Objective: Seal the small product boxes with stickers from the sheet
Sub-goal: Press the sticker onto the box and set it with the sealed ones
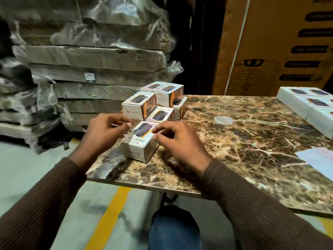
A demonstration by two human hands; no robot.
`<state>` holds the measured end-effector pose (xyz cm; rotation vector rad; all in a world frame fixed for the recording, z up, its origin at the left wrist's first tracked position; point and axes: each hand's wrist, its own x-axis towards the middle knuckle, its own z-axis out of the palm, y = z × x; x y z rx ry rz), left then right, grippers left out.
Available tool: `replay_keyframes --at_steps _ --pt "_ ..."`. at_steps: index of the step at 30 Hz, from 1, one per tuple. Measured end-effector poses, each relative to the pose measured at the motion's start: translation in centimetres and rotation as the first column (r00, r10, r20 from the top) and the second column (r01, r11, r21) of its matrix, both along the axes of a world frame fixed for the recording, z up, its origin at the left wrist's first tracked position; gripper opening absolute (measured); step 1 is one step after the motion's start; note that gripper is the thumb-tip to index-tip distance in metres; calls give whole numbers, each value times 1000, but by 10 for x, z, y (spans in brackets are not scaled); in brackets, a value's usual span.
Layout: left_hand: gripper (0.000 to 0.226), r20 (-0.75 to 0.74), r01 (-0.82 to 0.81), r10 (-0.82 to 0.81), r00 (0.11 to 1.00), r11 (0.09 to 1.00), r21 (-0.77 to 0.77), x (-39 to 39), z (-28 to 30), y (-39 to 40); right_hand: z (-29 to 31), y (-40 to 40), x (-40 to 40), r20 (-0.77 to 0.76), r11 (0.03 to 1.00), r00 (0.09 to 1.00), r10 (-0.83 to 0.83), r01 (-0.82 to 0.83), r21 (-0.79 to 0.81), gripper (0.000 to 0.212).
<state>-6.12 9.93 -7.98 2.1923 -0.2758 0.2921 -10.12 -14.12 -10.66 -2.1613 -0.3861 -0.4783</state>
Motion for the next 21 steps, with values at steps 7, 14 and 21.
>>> replay_keyframes --at_steps 7,14,21 --pt "6 -35 9 -10 999 1000 -23 5 -16 -23 -7 -1 -5 -77 999 997 -2 7 52 12" --pt "6 -120 261 -295 948 936 -236 -32 -15 -86 6 -78 -47 -106 989 991 -85 97 109 12" --pt "22 -147 486 -534 833 832 -268 -70 -28 -184 20 -196 -77 -230 987 963 -142 155 35 16"
